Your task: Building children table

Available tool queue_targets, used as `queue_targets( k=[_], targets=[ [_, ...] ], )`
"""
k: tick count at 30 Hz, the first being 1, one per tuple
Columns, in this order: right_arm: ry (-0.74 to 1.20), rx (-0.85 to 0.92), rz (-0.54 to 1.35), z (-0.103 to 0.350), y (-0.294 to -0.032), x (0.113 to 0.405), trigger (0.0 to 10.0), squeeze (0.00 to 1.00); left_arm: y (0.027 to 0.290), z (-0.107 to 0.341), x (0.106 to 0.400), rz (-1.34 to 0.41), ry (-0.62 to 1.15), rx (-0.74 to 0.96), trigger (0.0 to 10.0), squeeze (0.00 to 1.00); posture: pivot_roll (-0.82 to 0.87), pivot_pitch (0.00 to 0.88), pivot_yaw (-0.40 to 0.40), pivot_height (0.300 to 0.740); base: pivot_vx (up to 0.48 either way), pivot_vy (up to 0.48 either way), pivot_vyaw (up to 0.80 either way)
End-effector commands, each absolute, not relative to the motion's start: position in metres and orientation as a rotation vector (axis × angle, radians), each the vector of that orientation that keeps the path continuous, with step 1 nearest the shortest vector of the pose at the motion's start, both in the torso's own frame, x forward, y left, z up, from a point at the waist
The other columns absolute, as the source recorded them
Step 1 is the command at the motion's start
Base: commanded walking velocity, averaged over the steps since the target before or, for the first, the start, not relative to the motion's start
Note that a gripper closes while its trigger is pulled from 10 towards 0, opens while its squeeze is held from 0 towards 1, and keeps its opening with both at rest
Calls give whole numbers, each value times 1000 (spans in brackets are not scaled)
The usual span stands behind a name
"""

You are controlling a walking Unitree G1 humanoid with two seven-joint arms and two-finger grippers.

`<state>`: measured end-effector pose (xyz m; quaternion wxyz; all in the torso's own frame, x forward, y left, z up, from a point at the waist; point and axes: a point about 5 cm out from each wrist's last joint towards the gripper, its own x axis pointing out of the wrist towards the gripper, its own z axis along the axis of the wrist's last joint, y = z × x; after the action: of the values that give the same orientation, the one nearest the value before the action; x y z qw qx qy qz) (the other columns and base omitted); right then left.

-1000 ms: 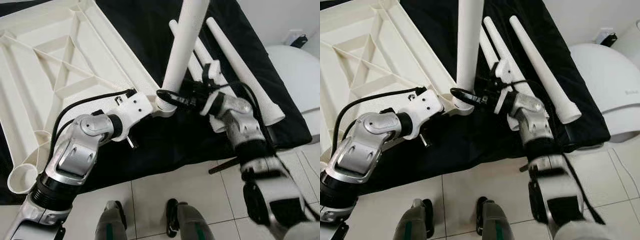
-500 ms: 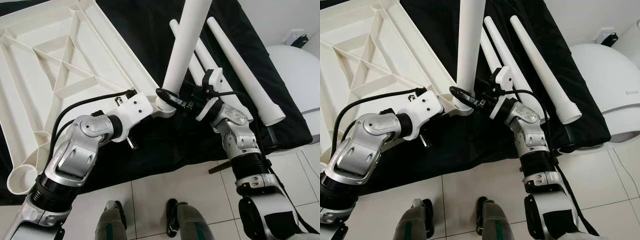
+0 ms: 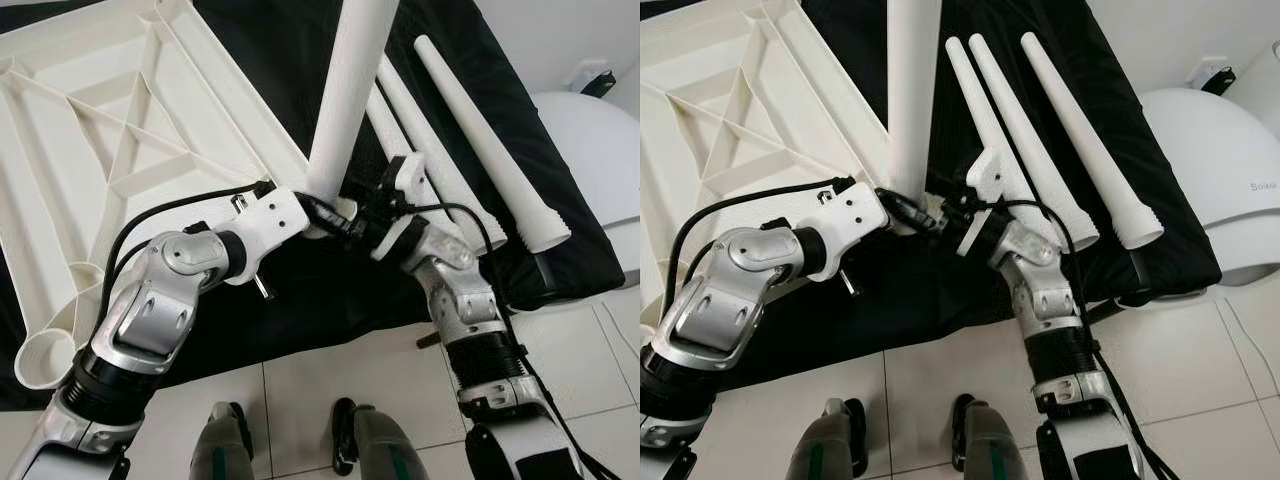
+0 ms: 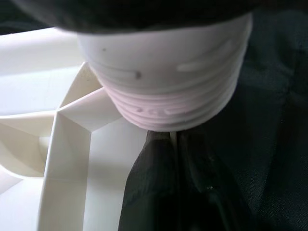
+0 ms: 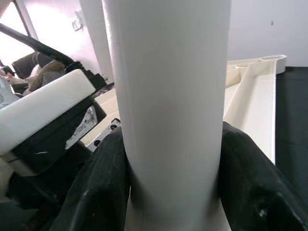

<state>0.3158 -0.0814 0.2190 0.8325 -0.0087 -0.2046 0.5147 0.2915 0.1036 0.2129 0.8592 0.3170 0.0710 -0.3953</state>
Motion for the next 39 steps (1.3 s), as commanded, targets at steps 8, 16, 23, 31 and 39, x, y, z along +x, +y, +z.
queue_targets(
  k=[8, 16, 23, 31, 39],
  targets=[
    [-432, -2, 1070, 213, -79, 306, 0, 0, 115, 194, 297, -706, 238, 684, 10000, 0, 56, 265, -23, 740, 0, 0, 0],
    [-455, -9, 932, 226, -96, 324, 10000, 0, 115, 192, 295, -711, 243, 689, 10000, 0, 58, 250, -16, 740, 0, 0, 0],
    [-487, -14, 858, 238, -102, 334, 10000, 0, 119, 191, 294, -724, 253, 706, 10000, 0, 64, 245, -14, 740, 0, 0, 0],
    [-491, -35, 857, 242, -104, 338, 10000, 0, 116, 188, 291, -760, 260, 713, 10000, 0, 57, 255, -14, 740, 0, 0, 0],
    [-476, -46, 879, 239, -105, 338, 10000, 0, 114, 188, 289, -787, 261, 716, 10000, 0, 51, 266, -13, 740, 0, 0, 0]
  ],
)
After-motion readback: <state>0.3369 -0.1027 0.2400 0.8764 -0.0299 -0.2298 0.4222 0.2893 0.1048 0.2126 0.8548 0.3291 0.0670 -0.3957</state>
